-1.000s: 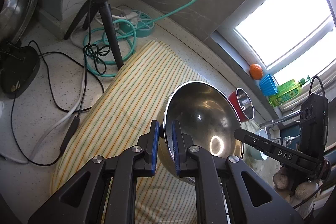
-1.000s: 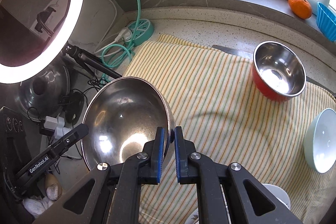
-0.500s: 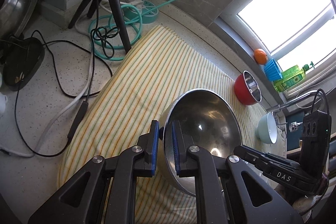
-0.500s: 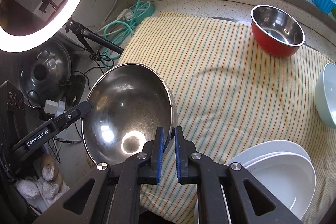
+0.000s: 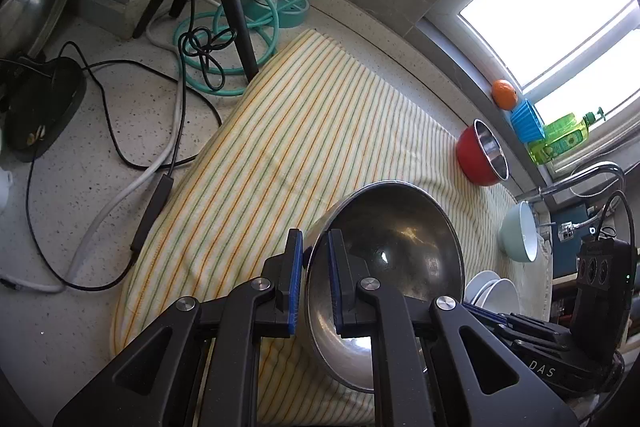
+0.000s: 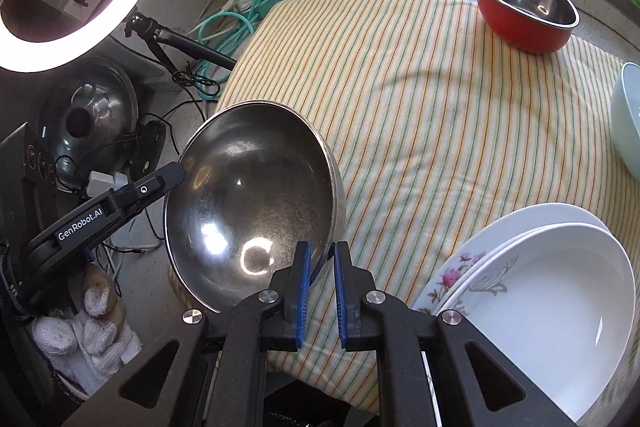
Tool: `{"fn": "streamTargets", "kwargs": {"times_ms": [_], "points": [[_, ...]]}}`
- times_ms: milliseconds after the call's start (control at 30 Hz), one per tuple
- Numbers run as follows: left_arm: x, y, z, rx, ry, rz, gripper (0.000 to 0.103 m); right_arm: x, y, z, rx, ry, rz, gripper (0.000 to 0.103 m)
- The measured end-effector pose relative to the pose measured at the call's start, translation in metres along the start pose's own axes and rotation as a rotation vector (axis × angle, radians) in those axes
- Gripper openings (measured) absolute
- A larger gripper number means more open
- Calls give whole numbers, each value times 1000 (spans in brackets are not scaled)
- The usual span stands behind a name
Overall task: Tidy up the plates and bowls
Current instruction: 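Carry the large steel bowl with both grippers toward the red steel bowl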
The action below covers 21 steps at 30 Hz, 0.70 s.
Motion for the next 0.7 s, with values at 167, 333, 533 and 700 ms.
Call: {"fn": "streamTargets", "kwargs": {"times_ms": [167, 333, 533, 700], "points": [[-2, -1, -3, 4, -4, -1, 10, 1, 2, -7, 14, 4, 4, 11], [-7, -2, -3, 3, -16, -5, 11, 0, 5, -14, 21, 0, 10, 11], [-9, -6, -4, 6, -22, -4, 11, -1, 9, -20, 21, -4, 20, 12], [-12, -7, -4, 1, -33, -1, 12, -1, 12, -24, 17, -5, 26, 12]]}}
Point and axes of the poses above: each gripper's, at about its wrist camera, not at the fingertips, and y roughly against the way its jaws point, x to its left, z to its top, the point moved 6 cm from there along -y, roughly the way its jaws point, and after that the axes turned 9 degrees about -x, right-handed, at the moved point
